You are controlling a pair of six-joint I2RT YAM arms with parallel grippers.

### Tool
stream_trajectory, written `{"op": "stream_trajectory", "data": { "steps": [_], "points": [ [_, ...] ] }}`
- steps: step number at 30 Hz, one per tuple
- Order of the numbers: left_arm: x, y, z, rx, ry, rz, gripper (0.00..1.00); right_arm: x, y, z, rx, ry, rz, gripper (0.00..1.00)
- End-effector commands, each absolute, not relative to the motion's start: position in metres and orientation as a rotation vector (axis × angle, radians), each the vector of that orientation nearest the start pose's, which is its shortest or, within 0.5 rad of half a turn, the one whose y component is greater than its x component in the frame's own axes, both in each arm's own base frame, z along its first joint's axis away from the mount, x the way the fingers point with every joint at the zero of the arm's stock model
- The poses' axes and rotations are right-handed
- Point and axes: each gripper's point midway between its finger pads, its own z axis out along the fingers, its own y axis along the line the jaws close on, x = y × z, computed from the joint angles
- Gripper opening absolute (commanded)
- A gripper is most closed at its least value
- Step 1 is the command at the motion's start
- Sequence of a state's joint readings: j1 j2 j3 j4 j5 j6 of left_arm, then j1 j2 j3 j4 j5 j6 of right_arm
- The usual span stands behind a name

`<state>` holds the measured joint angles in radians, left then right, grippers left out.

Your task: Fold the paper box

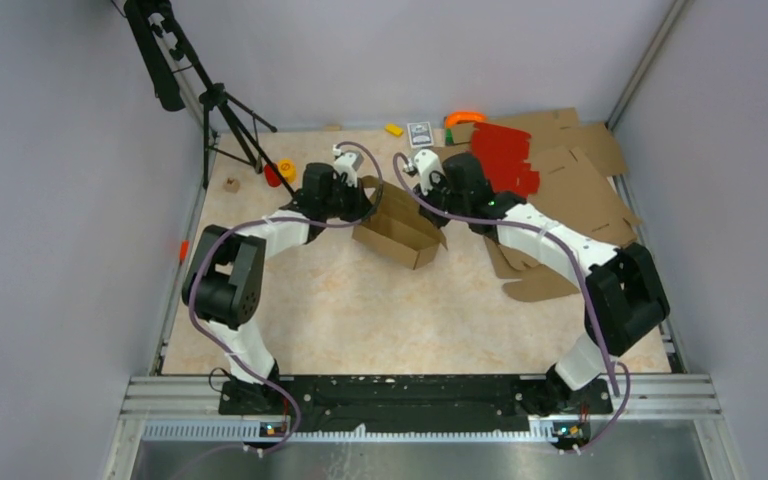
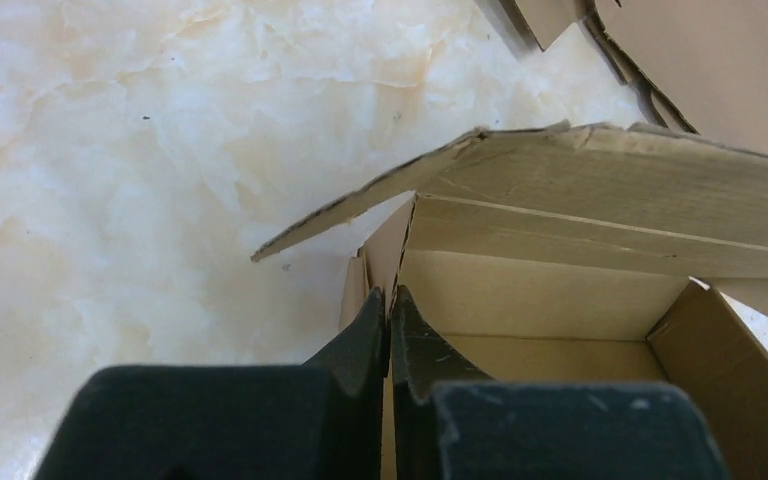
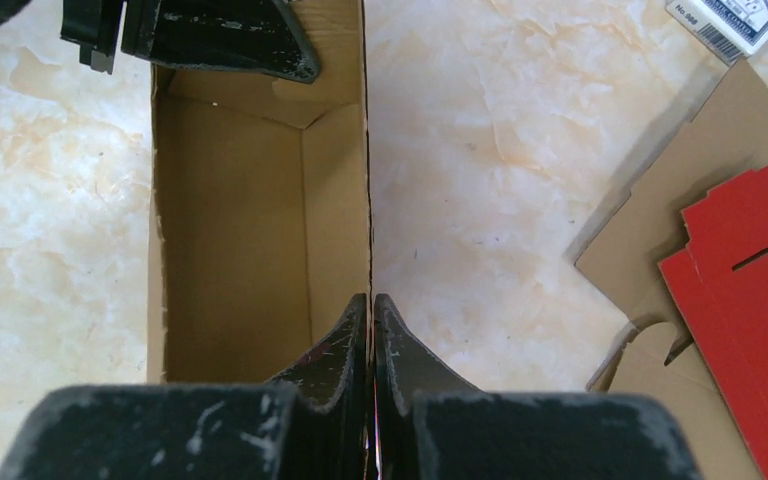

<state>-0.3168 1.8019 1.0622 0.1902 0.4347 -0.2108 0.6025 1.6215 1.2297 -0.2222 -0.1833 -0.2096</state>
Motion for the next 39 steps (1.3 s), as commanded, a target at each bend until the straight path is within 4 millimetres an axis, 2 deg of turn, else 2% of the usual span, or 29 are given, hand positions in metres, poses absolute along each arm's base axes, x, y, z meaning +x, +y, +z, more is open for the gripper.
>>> {"op": "stream_trajectory", "data": {
  "steps": [1, 3, 6, 9, 15, 20, 24, 26, 30, 35, 39],
  "points": [
    [0.418, -0.222, 0.100, 0.347, 2.092, -0.724, 0.00, 0.361, 0.281, 0.184, -0.959, 1.899, 0.328, 0.02],
    [0.415, -0.219, 0.100, 0.334, 2.071, -0.707, 0.00, 0.359, 0.280, 0.186, -0.936, 1.896, 0.322, 0.15],
    [0.412, -0.214, 0.102, 0.314, 2.040, -0.680, 0.00, 0.359, 0.276, 0.191, -0.872, 1.928, 0.319, 0.26],
    [0.407, -0.208, 0.103, 0.298, 2.009, -0.621, 0.00, 0.358, 0.267, 0.192, -0.770, 2.004, 0.305, 0.43],
    [0.390, -0.212, 0.121, 0.346, 1.882, -0.557, 0.00, 0.354, 0.250, 0.186, -0.657, 2.083, 0.256, 0.46],
    [0.384, -0.214, 0.122, 0.344, 1.872, -0.525, 0.00, 0.353, 0.245, 0.178, -0.548, 2.161, 0.272, 0.43],
    [0.379, -0.217, 0.119, 0.331, 1.884, -0.501, 0.00, 0.343, 0.240, 0.164, -0.504, 2.224, 0.282, 0.60],
    [0.377, -0.219, 0.118, 0.340, 1.884, -0.485, 0.00, 0.340, 0.233, 0.159, -0.482, 2.226, 0.257, 0.62],
    [0.377, -0.222, 0.115, 0.345, 1.898, -0.465, 0.00, 0.334, 0.214, 0.150, -0.432, 2.246, 0.175, 0.60],
    [0.379, -0.222, 0.114, 0.328, 1.908, -0.438, 0.00, 0.332, 0.209, 0.150, -0.386, 2.254, 0.168, 0.53],
    [0.379, -0.225, 0.113, 0.319, 1.925, -0.434, 0.00, 0.332, 0.205, 0.143, -0.330, 2.301, 0.137, 0.50]
  ]
}}
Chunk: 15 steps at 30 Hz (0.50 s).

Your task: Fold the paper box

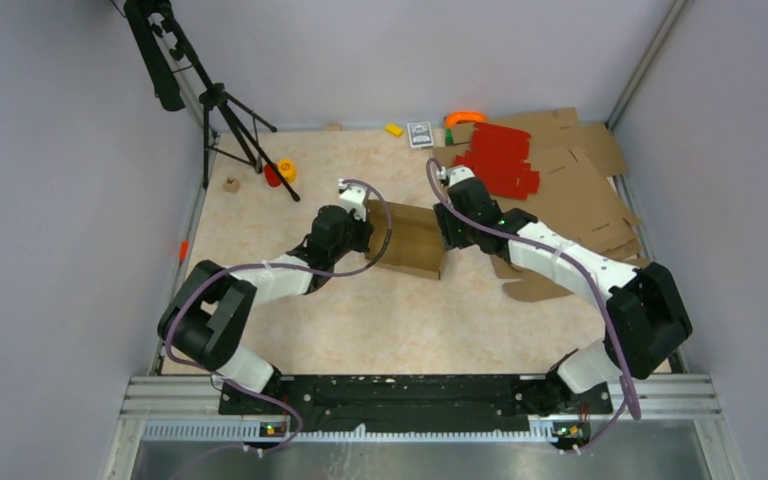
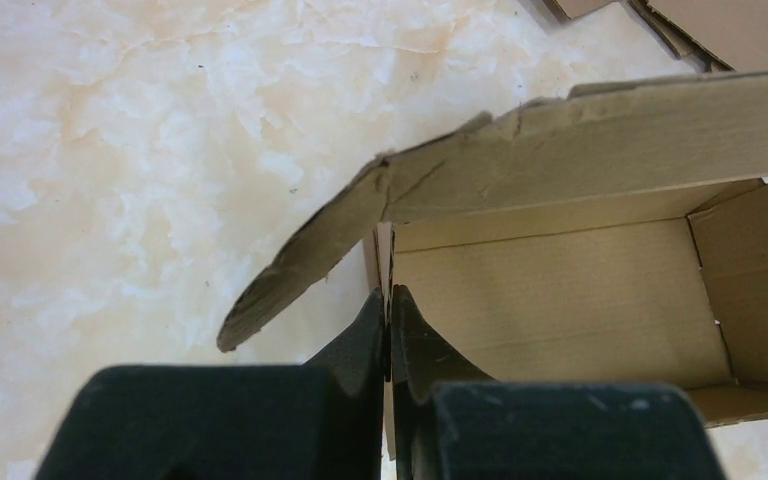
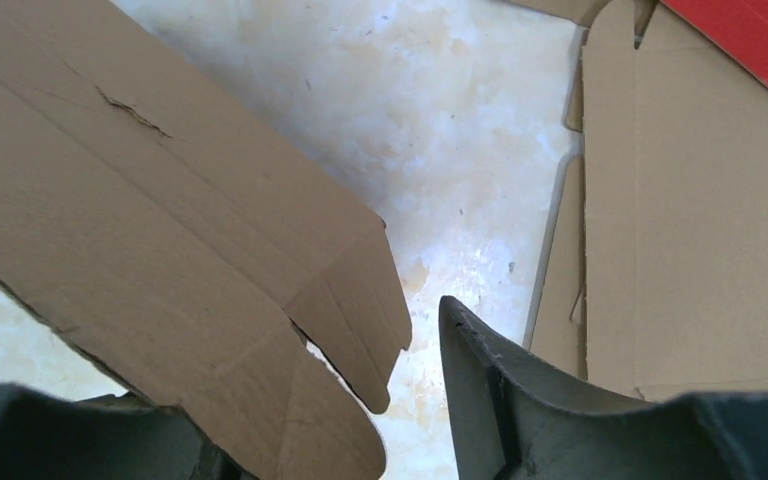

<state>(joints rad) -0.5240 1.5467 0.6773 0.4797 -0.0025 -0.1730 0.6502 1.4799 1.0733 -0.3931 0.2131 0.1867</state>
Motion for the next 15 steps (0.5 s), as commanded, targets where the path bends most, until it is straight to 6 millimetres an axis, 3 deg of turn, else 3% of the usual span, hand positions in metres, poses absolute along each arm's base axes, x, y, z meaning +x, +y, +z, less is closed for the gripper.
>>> {"op": "stream_trajectory", "data": {
  "steps": [1, 4, 9, 15],
  "points": [
    [0.378, -0.227, 0.114, 0.320, 1.922, -0.436, 0.00, 0.332, 0.206, 0.142, -0.311, 2.308, 0.140, 0.48],
    [0.376, -0.230, 0.116, 0.325, 1.918, -0.432, 0.00, 0.336, 0.213, 0.145, -0.250, 2.310, 0.181, 0.37],
    [0.375, -0.235, 0.118, 0.313, 1.927, -0.432, 0.00, 0.345, 0.231, 0.155, -0.133, 2.307, 0.287, 0.29],
    [0.372, -0.237, 0.119, 0.278, 1.935, -0.425, 0.00, 0.350, 0.248, 0.153, 0.054, 2.303, 0.412, 0.22]
  ]
}}
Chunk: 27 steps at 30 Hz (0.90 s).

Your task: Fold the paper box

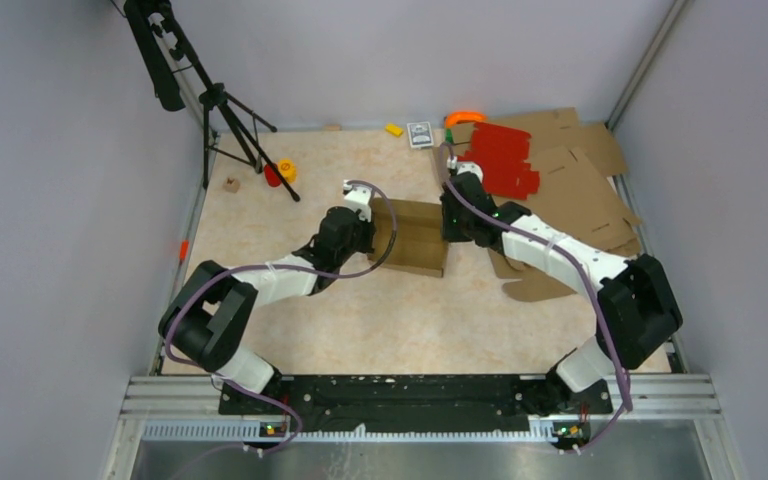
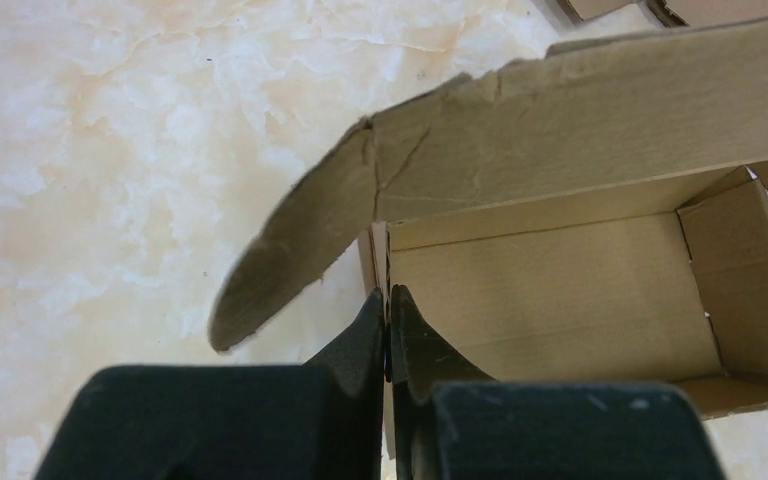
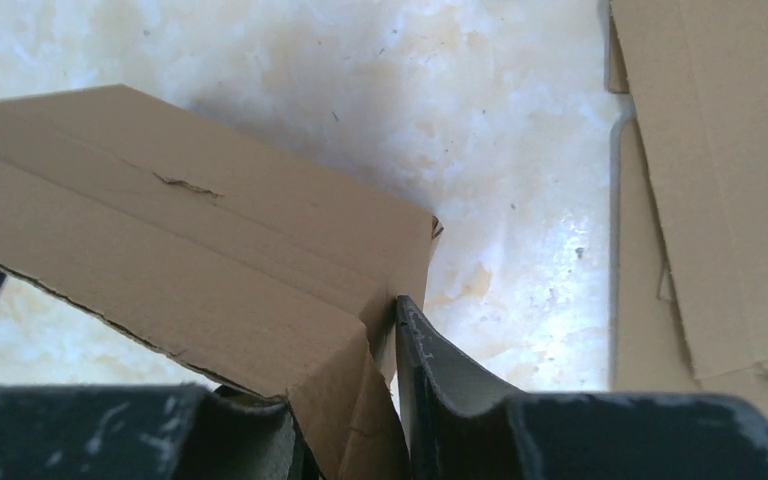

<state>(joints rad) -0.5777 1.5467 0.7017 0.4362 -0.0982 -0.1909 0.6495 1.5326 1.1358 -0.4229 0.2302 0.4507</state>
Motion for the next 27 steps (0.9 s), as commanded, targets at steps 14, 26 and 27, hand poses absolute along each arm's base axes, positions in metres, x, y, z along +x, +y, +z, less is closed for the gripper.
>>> {"op": "stream_trajectory", "data": {
  "steps": [14, 26, 27],
  "points": [
    [0.372, -0.236, 0.118, 0.257, 1.949, -0.396, 0.00, 0.359, 0.251, 0.147, 0.171, 2.328, 0.388, 0.15],
    [0.363, -0.237, 0.108, 0.247, 1.961, -0.357, 0.00, 0.334, 0.218, 0.115, 0.082, 2.200, 0.199, 0.00],
    [0.361, -0.238, 0.106, 0.248, 1.965, -0.355, 0.00, 0.332, 0.217, 0.113, 0.071, 2.185, 0.185, 0.00]
  ]
}}
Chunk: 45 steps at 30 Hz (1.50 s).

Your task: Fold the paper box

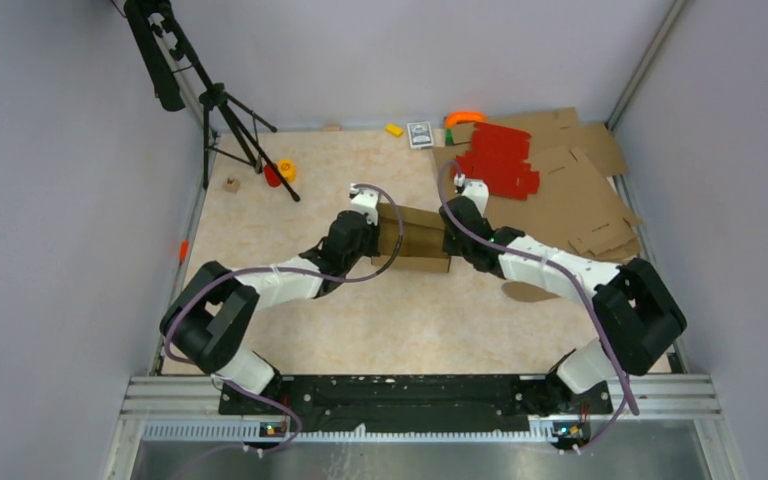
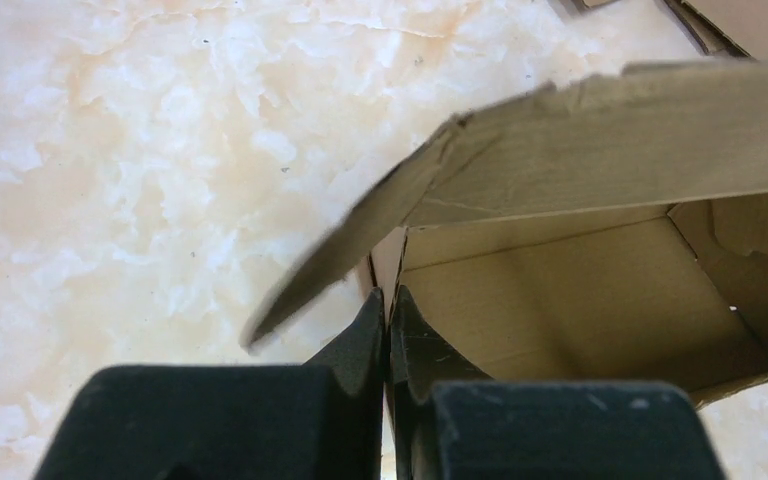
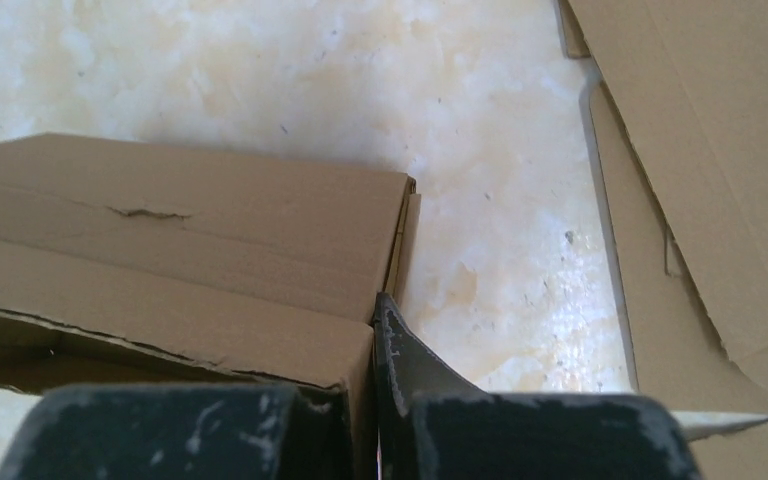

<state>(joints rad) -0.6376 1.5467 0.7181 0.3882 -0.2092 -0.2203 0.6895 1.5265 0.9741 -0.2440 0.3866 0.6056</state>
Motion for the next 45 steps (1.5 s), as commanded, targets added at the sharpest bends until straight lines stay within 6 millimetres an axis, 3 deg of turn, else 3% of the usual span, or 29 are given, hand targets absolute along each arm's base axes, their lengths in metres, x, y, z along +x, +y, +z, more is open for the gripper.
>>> {"op": "stream_trajectory", "data": {
  "steps": [1, 5, 11, 15, 20, 23, 26, 30, 33, 37, 41, 44, 45],
  "points": [
    [0.359, -0.239, 0.104, 0.250, 1.971, -0.355, 0.00, 0.331, 0.217, 0.112, 0.069, 2.167, 0.181, 0.00],
    [0.354, -0.239, 0.097, 0.244, 1.999, -0.352, 0.05, 0.329, 0.214, 0.108, 0.039, 2.144, 0.142, 0.00],
    [0.339, -0.235, 0.107, 0.221, 2.019, -0.396, 0.38, 0.328, 0.211, 0.108, -0.002, 2.093, 0.124, 0.00],
    [0.322, -0.228, 0.114, 0.215, 2.083, -0.407, 0.52, 0.327, 0.209, 0.108, -0.019, 2.072, 0.124, 0.00],
    [0.281, -0.213, 0.107, 0.168, 2.200, -0.473, 0.56, 0.326, 0.213, 0.105, -0.044, 2.063, 0.142, 0.00],
    [0.258, -0.205, 0.122, 0.153, 2.206, -0.538, 0.56, 0.327, 0.214, 0.104, -0.050, 2.060, 0.144, 0.00],
    [0.247, -0.204, 0.151, 0.206, 2.146, -0.592, 0.62, 0.327, 0.215, 0.104, -0.063, 2.057, 0.144, 0.00],
    [0.252, -0.208, 0.199, 0.343, 2.001, -0.596, 0.75, 0.326, 0.218, 0.102, -0.085, 2.059, 0.143, 0.00],
    [0.266, -0.218, 0.216, 0.464, 1.915, -0.555, 0.80, 0.326, 0.219, 0.102, -0.095, 2.059, 0.143, 0.00],
    [0.291, -0.236, 0.216, 0.545, 1.895, -0.511, 0.81, 0.325, 0.220, 0.100, -0.106, 2.061, 0.144, 0.00],
    [0.300, -0.264, 0.206, 0.680, 1.883, -0.563, 0.81, 0.322, 0.220, 0.097, -0.116, 2.055, 0.147, 0.00],
    [0.304, -0.273, 0.201, 0.759, 1.876, -0.565, 0.78, 0.321, 0.220, 0.096, -0.123, 2.053, 0.149, 0.00],
    [0.305, -0.275, 0.200, 0.785, 1.871, -0.558, 0.73, 0.320, 0.220, 0.095, -0.126, 2.054, 0.149, 0.00]
  ]
}}
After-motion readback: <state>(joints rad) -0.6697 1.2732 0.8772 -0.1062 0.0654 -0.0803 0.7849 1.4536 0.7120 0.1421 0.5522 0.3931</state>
